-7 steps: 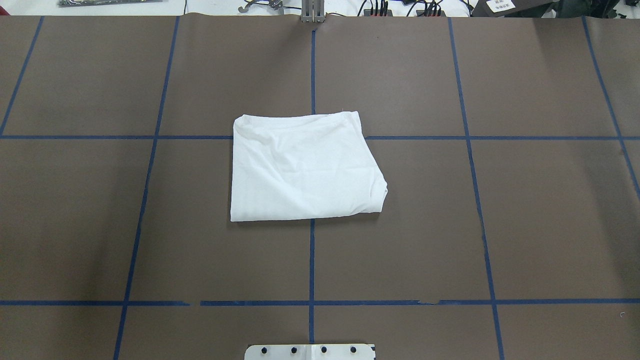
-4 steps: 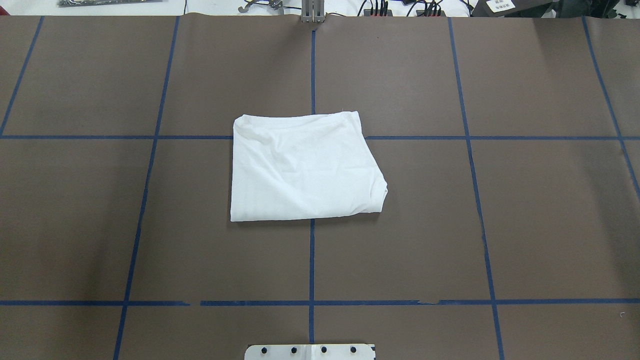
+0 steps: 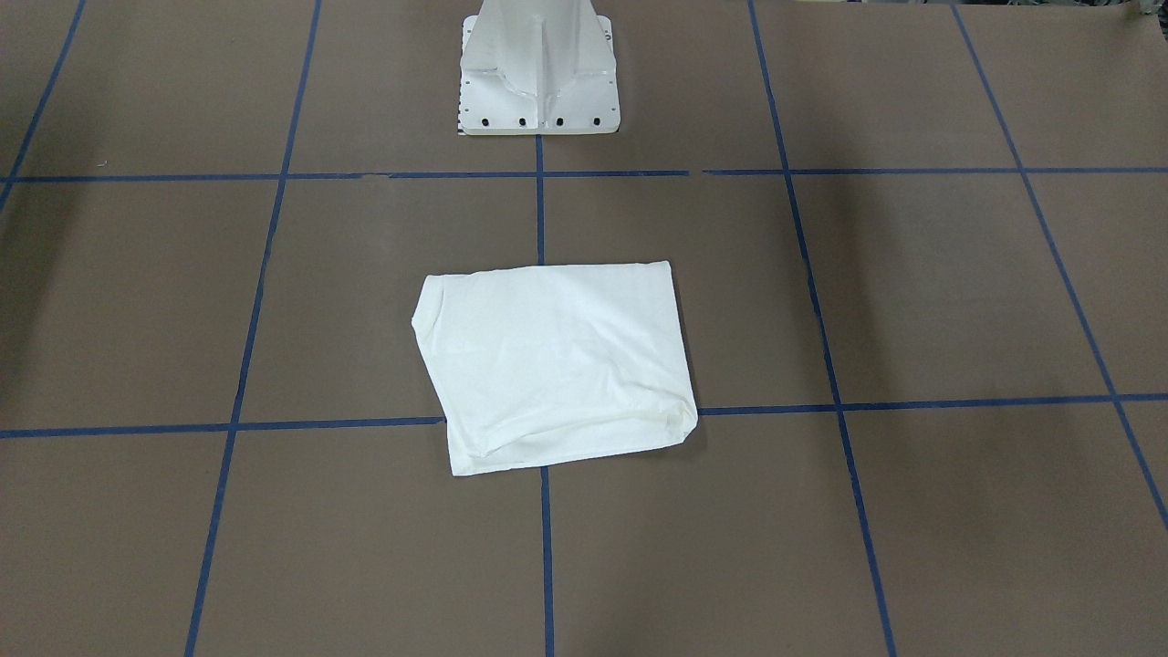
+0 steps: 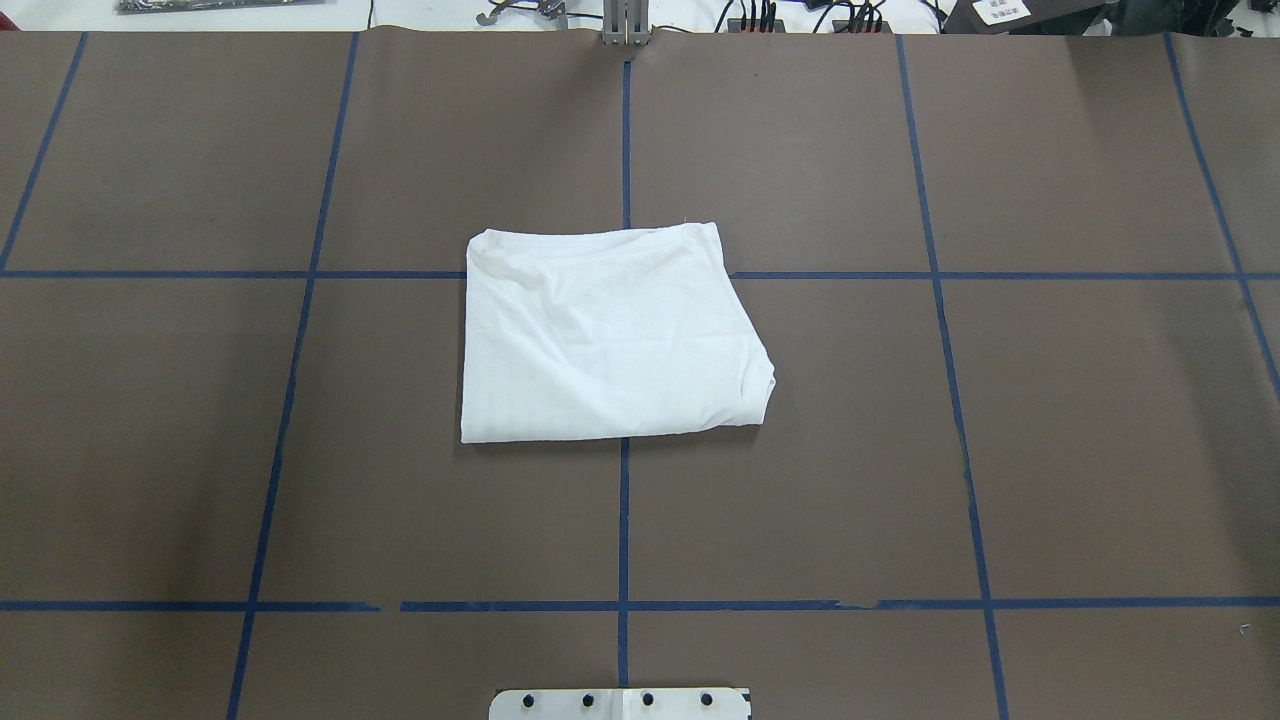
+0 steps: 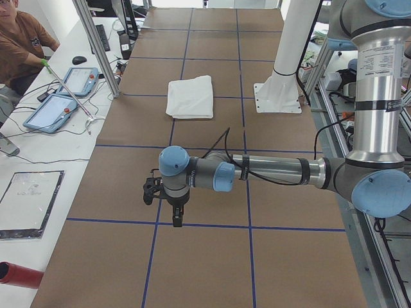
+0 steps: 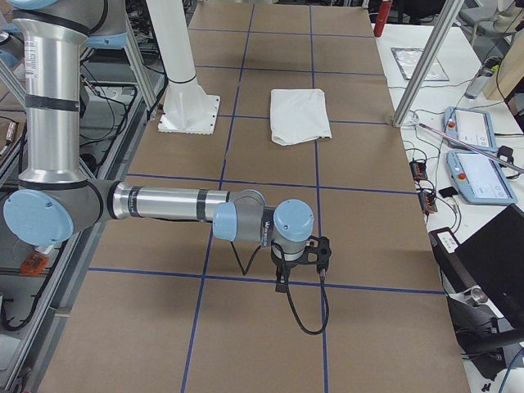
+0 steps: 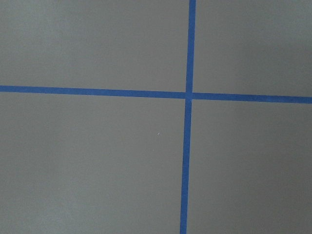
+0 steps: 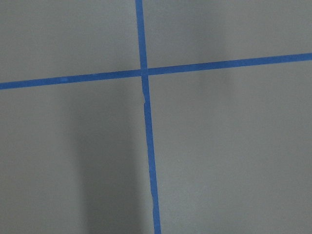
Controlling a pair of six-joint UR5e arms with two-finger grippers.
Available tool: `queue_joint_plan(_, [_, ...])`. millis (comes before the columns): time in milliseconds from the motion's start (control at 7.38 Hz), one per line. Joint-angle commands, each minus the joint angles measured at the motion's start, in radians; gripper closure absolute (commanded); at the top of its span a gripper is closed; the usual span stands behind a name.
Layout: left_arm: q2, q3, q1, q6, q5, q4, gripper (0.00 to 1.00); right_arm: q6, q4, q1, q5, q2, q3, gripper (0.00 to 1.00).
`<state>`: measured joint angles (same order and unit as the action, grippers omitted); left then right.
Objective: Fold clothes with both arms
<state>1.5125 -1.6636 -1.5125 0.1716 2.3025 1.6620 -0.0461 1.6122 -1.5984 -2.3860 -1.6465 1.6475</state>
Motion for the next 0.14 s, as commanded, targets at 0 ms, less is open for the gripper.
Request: queue_joint_plan(0, [0.0,-0.002,0.0,0.0,0.0,0.001,0.0,-0.001,0.0,0.0,0.001,0.001,0.003,0.0])
